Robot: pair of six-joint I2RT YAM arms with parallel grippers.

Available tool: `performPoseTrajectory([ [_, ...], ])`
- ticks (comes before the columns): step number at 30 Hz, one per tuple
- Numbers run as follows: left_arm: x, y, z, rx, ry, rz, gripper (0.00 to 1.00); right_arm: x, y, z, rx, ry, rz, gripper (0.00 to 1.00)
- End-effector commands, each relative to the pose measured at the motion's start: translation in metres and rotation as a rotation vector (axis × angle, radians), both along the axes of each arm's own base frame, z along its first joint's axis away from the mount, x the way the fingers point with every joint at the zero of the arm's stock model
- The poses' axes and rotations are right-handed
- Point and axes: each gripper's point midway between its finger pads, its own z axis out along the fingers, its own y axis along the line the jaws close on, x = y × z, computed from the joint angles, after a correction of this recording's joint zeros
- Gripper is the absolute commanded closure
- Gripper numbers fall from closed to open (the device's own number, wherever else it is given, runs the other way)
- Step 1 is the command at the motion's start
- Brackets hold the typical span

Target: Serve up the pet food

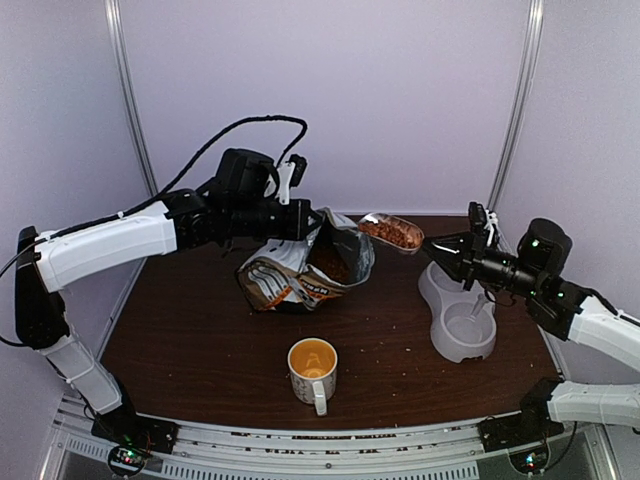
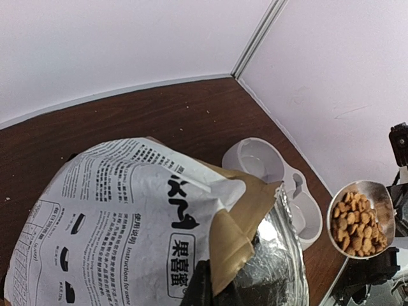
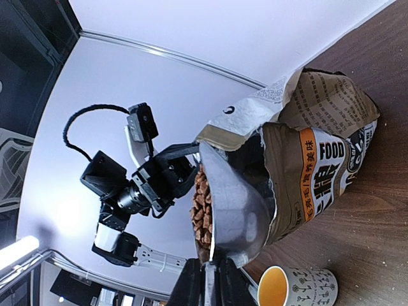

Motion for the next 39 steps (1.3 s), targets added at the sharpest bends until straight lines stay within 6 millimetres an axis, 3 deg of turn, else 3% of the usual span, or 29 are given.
performPoseTrajectory([
  [1,0.008,0.003,0.045,-0.119,-0.075,0.03,1.0,-0.003,-0.012,0.025,0.111,-0.059,-0.011,1.0],
  [8,0.007,0.004,0.045,-0.119,-0.074,0.031,1.0,0.001,-0.024,0.026,0.118,-0.063,-0.058,1.0],
  [11,0.006,0.003,0.046,-0.122,-0.077,0.023,1.0,0.011,-0.041,0.014,0.093,-0.039,-0.137,1.0],
  [18,0.002,0.006,0.048,-0.122,-0.09,0.011,1.0,0.044,-0.111,-0.047,0.053,0.075,-0.411,1.0],
  [26,-0.002,0.009,0.053,-0.117,-0.11,-0.002,1.0,0.058,-0.179,-0.119,-0.045,0.2,-0.689,1.0],
  [31,-0.004,0.008,0.057,-0.116,-0.124,-0.019,1.0,0.056,-0.198,-0.147,-0.204,0.272,-0.775,1.0],
  [39,-0.006,0.007,0.058,-0.115,-0.131,-0.034,1.0,0.057,-0.207,-0.162,-0.376,0.32,-0.787,1.0],
])
